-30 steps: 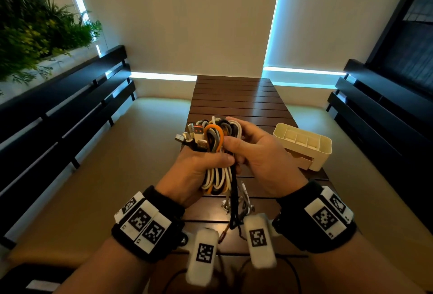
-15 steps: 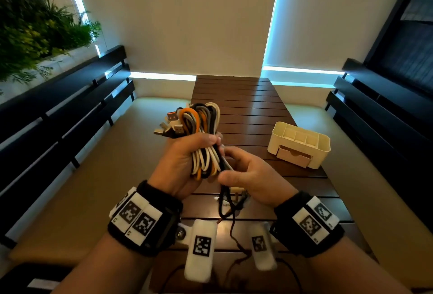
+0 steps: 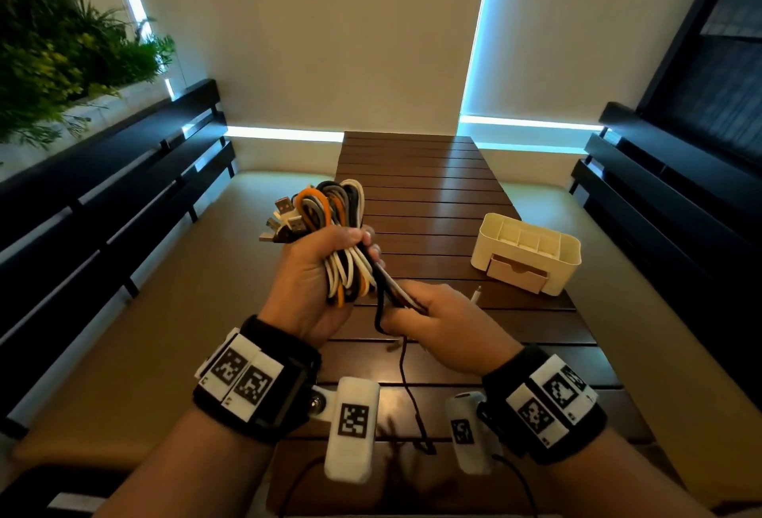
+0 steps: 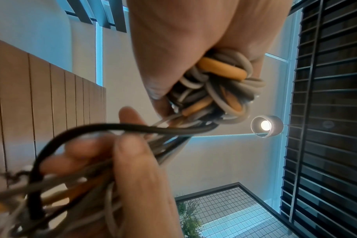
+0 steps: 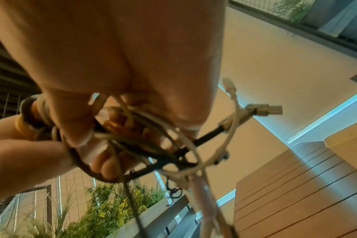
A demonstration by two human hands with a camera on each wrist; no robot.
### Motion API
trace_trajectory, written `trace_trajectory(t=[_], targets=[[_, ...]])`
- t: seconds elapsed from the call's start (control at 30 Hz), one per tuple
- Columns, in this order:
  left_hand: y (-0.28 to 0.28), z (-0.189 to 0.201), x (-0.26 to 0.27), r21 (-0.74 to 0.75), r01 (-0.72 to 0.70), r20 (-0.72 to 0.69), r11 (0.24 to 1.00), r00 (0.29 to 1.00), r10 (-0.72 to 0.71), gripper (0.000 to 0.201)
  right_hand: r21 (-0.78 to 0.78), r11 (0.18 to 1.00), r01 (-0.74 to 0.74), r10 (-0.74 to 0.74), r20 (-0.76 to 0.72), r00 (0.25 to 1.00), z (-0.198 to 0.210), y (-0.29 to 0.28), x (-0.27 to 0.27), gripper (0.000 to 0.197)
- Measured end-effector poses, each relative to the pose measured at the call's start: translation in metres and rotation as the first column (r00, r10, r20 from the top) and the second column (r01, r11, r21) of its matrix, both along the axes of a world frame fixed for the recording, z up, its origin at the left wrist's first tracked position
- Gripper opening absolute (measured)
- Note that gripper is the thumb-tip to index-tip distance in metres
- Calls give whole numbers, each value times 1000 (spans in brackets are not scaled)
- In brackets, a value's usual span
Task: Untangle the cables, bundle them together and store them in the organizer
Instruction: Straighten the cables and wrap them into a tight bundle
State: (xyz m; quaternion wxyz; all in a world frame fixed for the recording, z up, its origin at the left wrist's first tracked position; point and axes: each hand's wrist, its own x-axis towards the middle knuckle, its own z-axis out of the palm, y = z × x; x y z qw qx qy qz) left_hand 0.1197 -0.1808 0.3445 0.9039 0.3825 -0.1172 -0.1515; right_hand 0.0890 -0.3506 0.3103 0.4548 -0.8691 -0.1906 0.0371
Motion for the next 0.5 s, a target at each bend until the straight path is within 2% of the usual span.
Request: trace_trajectory(t=[0.07, 0.13, 0.2, 0.27, 0.37, 0.43, 0.5], targets=[[4, 0, 3, -19, -3, 1, 1000, 1000, 3, 4, 42, 999, -31, 33, -51, 998, 1, -6, -1, 16], [10, 3, 7, -38, -2, 19, 999, 1000, 3, 4, 157, 987, -29, 43, -85, 995, 0, -11, 0, 32], [14, 8, 8, -28, -5, 47, 1000, 999, 6, 6, 212, 977, -9, 28, -88, 996, 1, -12, 1, 35], [17, 10, 9, -32, -8, 65, 999, 998, 10, 5, 204, 979, 26, -14, -59, 998, -1, -11, 3, 26], [21, 12, 11, -61, -23, 81, 998, 996, 28, 3, 191, 964, 185, -186, -12, 982, -9, -13, 11, 31], [25, 12, 14, -73, -35, 86, 997, 995, 41, 3, 113, 961, 253, -250, -35, 968, -16, -19, 14, 28], [29, 13, 16, -74, -37, 101, 997, 994, 44, 12, -22, 967, 253, -254, -61, 965, -20, -22, 17, 21]])
